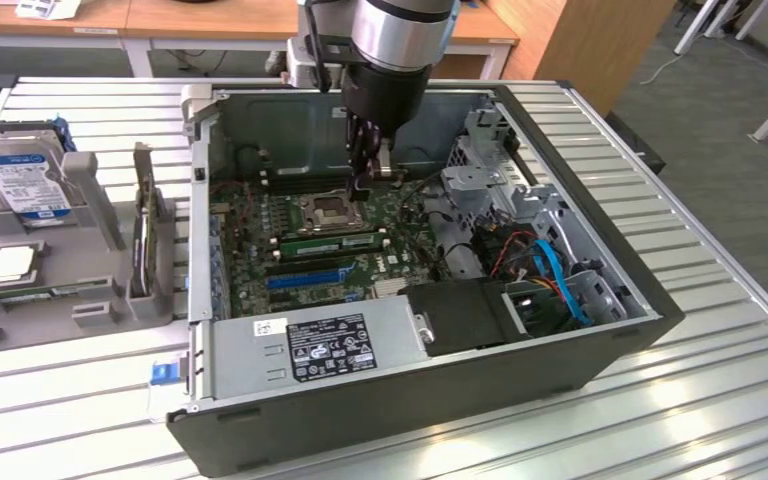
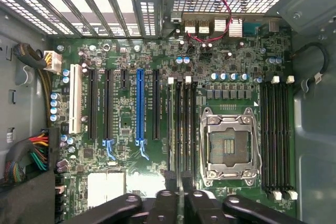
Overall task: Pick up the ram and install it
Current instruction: 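Press down the ram until it locks into place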
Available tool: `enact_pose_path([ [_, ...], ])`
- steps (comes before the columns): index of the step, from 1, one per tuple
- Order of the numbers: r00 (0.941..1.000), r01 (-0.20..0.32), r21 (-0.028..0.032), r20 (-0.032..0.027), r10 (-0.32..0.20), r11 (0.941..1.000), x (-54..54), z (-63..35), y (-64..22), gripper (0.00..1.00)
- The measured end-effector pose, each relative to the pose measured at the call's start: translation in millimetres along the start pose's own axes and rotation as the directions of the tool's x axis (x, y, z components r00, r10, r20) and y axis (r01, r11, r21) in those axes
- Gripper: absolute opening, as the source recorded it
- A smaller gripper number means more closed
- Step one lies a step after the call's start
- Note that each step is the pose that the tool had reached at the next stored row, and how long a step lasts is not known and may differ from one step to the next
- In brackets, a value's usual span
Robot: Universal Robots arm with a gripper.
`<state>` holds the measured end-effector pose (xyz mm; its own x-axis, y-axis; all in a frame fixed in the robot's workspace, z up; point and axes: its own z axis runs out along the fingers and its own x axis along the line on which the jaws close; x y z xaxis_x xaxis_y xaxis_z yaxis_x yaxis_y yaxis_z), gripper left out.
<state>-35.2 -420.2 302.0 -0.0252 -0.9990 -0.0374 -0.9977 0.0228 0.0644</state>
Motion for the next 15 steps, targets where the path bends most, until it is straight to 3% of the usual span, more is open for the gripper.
enact_pose_path([
  [3, 1.0000, 0.000, 0.0000, 0.0000, 0.000, 1.0000, 0.0, 0.0, 0.0, 0.10],
  [9, 1.0000, 0.000, 0.0000, -0.0001, 0.000, 1.0000, 0.0, 0.0, -0.1, 0.10],
  [15, 1.0000, 0.000, 0.0000, -0.0001, 0.000, 1.0000, -0.2, -0.5, -7.7, 0.10],
])
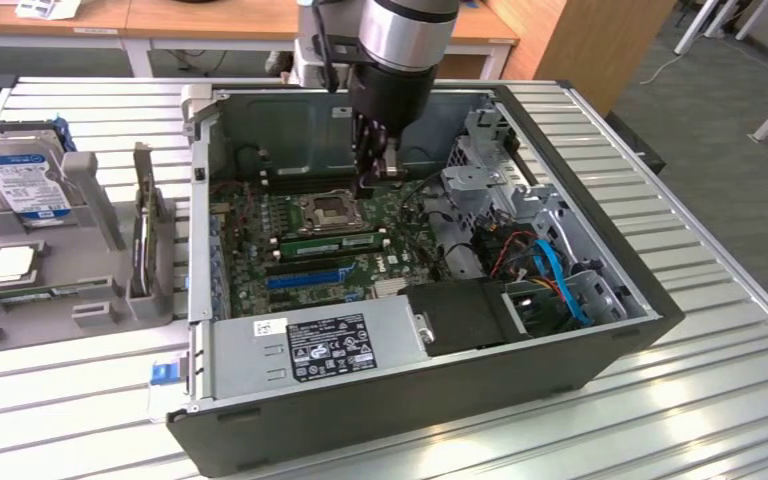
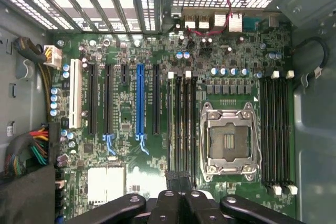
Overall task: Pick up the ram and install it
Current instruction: 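Press down the ram until it locks into place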
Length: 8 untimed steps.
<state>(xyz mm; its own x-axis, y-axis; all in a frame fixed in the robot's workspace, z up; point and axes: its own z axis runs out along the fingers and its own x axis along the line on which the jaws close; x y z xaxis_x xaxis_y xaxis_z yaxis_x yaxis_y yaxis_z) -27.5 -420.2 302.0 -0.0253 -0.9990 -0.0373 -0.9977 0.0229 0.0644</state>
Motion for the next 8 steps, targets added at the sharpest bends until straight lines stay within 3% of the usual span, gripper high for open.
enact_pose_path([
  [8, 1.0000, 0.000, 0.0000, 0.0000, 0.000, 1.0000, -0.4, -0.9, -13.9, 0.10],
])
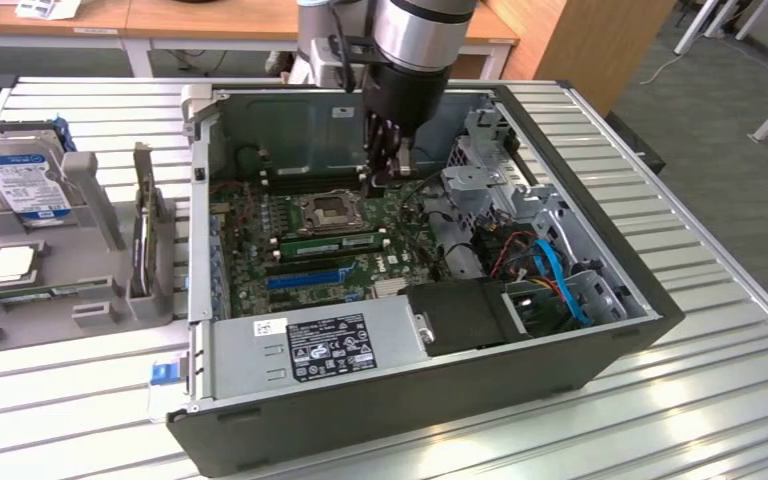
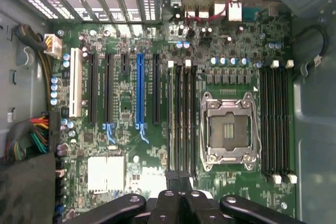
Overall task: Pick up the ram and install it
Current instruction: 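Press down the ram until it locks into place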
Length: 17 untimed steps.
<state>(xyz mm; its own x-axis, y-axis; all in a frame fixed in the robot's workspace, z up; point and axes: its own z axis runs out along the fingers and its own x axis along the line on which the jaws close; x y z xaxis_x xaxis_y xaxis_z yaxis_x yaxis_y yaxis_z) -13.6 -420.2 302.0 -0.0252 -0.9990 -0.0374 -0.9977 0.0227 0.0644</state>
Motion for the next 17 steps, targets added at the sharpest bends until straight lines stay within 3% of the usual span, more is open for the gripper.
enact_pose_path([
  [8, 1.0000, 0.000, 0.0000, 0.0000, 0.000, 1.0000, -0.4, -0.8, -13.7, 0.10],
  [17, 1.0000, 0.000, 0.0000, 0.0000, 0.000, 1.0000, -0.2, 2.7, -14.1, 0.10],
])
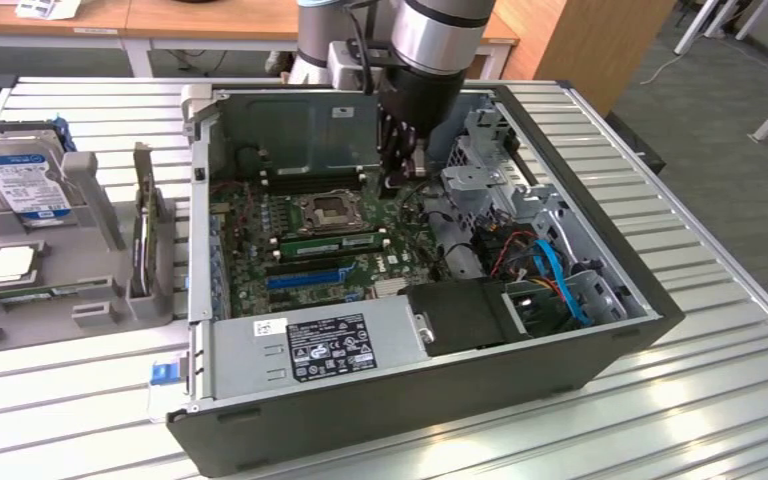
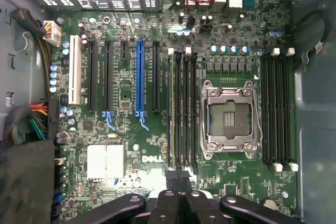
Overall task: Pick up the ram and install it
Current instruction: 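Press down the ram until it locks into place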
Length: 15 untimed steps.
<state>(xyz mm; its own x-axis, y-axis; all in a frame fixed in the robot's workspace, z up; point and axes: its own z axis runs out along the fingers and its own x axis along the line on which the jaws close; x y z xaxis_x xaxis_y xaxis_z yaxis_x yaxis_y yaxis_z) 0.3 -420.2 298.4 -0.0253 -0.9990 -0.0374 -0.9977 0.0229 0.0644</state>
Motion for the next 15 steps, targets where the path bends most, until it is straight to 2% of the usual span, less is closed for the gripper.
enact_pose_path([
  [15, 1.0000, -0.005, 0.0002, 0.0004, 0.005, 1.0000, 1.0, 13.3, -2.1, 0.10],
])
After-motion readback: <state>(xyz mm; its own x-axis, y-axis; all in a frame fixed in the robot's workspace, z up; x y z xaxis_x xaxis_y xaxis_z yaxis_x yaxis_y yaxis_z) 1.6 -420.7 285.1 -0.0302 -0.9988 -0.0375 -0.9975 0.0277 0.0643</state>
